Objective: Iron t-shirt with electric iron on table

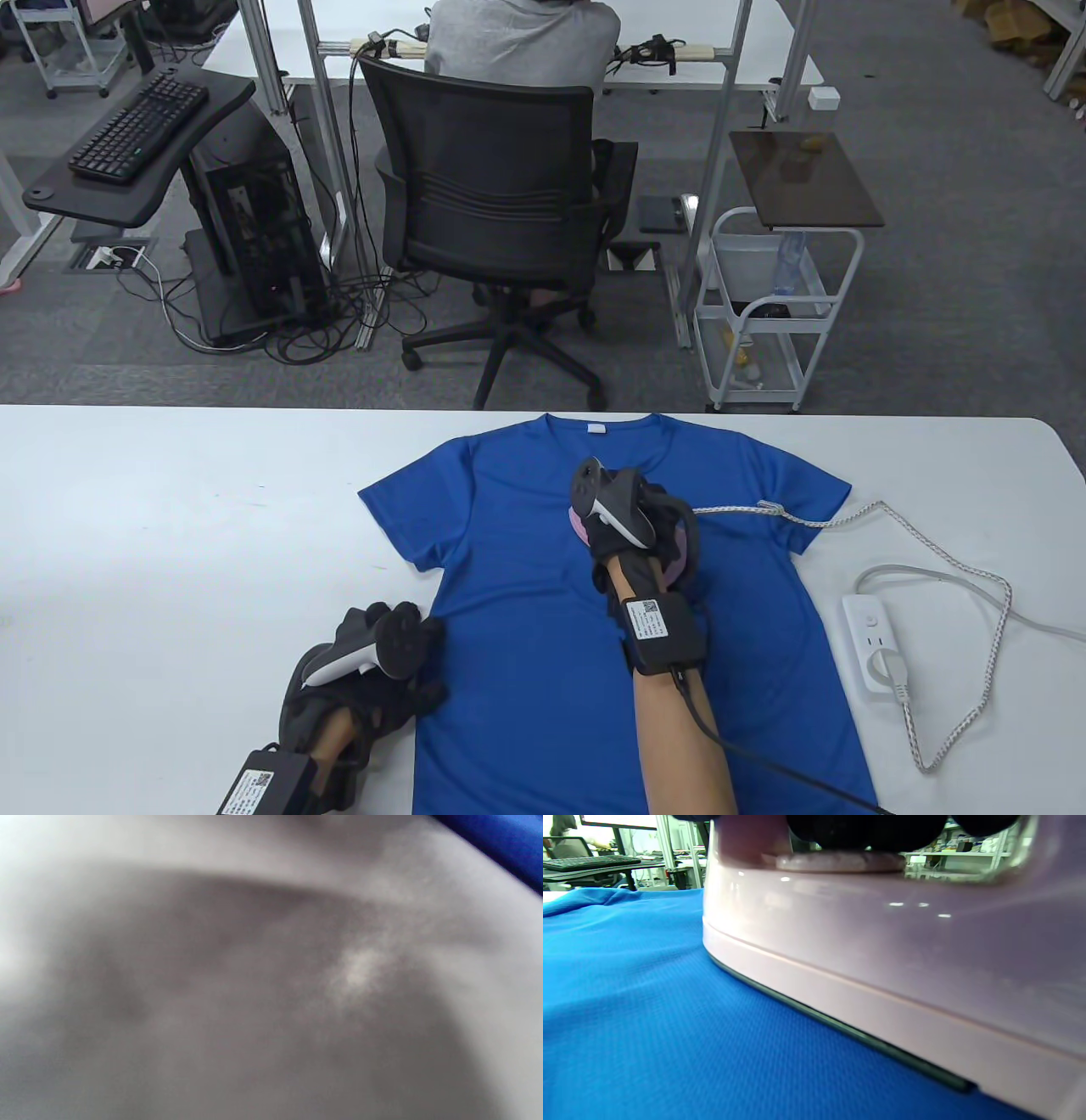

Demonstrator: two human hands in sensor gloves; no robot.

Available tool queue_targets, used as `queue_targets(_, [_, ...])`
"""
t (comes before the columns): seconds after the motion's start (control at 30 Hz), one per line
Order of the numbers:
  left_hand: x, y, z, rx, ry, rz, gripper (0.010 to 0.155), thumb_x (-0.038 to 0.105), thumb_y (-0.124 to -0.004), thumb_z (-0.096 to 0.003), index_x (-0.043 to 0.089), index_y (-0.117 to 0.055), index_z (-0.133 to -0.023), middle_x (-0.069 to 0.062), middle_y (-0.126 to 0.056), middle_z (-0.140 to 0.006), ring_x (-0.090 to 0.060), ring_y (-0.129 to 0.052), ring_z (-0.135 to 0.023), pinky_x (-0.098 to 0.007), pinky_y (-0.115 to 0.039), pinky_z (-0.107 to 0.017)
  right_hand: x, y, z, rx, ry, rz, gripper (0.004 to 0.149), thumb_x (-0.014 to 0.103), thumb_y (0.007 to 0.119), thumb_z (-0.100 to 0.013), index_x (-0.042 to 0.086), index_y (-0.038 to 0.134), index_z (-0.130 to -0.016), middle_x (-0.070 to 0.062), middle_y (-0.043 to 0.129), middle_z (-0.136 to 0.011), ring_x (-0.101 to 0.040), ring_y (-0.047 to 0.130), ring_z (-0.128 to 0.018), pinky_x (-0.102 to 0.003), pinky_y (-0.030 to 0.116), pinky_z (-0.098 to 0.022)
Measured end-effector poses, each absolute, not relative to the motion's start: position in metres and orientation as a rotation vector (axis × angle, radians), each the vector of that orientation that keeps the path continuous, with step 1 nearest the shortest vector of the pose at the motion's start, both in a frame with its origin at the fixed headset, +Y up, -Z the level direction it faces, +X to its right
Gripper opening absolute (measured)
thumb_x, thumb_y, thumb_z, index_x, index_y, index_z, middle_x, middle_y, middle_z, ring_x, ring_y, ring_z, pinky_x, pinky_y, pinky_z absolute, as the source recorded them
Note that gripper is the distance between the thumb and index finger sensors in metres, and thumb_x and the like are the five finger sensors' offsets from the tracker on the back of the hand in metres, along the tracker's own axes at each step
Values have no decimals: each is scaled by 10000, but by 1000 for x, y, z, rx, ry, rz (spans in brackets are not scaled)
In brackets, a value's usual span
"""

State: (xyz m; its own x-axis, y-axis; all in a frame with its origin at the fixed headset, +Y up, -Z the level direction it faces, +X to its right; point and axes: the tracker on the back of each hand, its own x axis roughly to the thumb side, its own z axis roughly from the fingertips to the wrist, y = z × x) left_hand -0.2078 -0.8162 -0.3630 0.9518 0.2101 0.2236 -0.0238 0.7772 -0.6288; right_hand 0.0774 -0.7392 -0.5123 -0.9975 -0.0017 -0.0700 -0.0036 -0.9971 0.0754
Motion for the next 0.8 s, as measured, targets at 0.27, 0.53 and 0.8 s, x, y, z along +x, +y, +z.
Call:
queue_targets(0.27, [-208, -816, -363, -674, -291, 125, 809, 618, -491, -476, 351, 15, -1049, -37, 124, -1086, -412, 114, -993, -623, -46, -658, 72, -738, -494, 93, 174, 3118, 663, 503, 611, -454, 129, 559, -1000, -152, 757, -803, -389, 803, -616, -628, 646, -578])
queue_targets(0.53, [-208, -816, -363, -669, -293, 128, 808, 618, -491, -477, 352, 13, -1050, -38, 121, -1088, -413, 112, -994, -623, -46, -658, 61, -738, -463, 333, 176, 3117, 662, 504, 609, -451, 133, 560, -997, -146, 759, -802, -386, 805, -618, -630, 646, -580])
queue_targets(0.8, [-208, -816, -363, -667, -293, 127, 807, 618, -491, -477, 352, 9, -1051, -37, 118, -1089, -414, 108, -995, -622, -48, -659, 56, -739, -450, 448, 158, 3108, 661, 505, 608, -448, 139, 558, -997, -144, 758, -802, -385, 802, -619, -633, 639, -583])
